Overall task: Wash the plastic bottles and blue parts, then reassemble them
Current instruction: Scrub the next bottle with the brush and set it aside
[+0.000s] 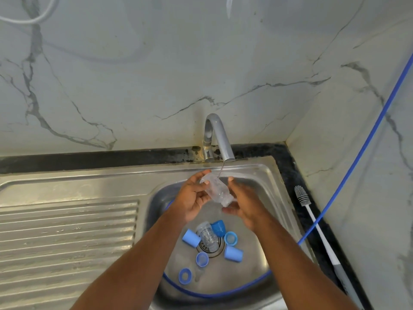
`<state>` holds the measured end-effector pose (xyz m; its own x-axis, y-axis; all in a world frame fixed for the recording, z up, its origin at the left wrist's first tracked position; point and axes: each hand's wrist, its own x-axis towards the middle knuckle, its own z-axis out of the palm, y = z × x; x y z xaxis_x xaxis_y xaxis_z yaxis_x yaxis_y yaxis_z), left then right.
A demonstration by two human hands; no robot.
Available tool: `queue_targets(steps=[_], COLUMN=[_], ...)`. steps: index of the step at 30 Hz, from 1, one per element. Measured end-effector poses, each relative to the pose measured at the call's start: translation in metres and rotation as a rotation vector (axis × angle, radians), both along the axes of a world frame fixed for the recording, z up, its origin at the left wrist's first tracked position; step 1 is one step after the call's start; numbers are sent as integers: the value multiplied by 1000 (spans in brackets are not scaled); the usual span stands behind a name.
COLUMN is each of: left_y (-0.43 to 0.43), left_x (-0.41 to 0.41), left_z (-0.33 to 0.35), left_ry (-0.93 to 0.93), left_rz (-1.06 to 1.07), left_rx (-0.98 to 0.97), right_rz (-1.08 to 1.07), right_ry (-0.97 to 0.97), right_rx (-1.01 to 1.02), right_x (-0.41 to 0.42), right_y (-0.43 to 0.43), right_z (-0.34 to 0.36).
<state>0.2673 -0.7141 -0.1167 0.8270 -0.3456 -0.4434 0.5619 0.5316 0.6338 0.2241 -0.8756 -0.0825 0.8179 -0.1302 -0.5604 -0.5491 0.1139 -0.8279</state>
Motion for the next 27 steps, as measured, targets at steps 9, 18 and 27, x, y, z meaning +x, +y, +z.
queue_targets(steps=[9,18,27], left_y=[-13,-6,22], left_x=[-3,-7,-24], left_z=[-10,-21,-31], left_ry=[-45,14,138], left_rz=[-121,-66,-166], left_rx=[273,371,388], right_rz=[-70,-48,87], right_ry=[-85,-318,-429], right_rx=[-1,-171,-469], right_x=[-8,-14,0], right_y=[-24,-13,24], right_z=[-22,-22,-13])
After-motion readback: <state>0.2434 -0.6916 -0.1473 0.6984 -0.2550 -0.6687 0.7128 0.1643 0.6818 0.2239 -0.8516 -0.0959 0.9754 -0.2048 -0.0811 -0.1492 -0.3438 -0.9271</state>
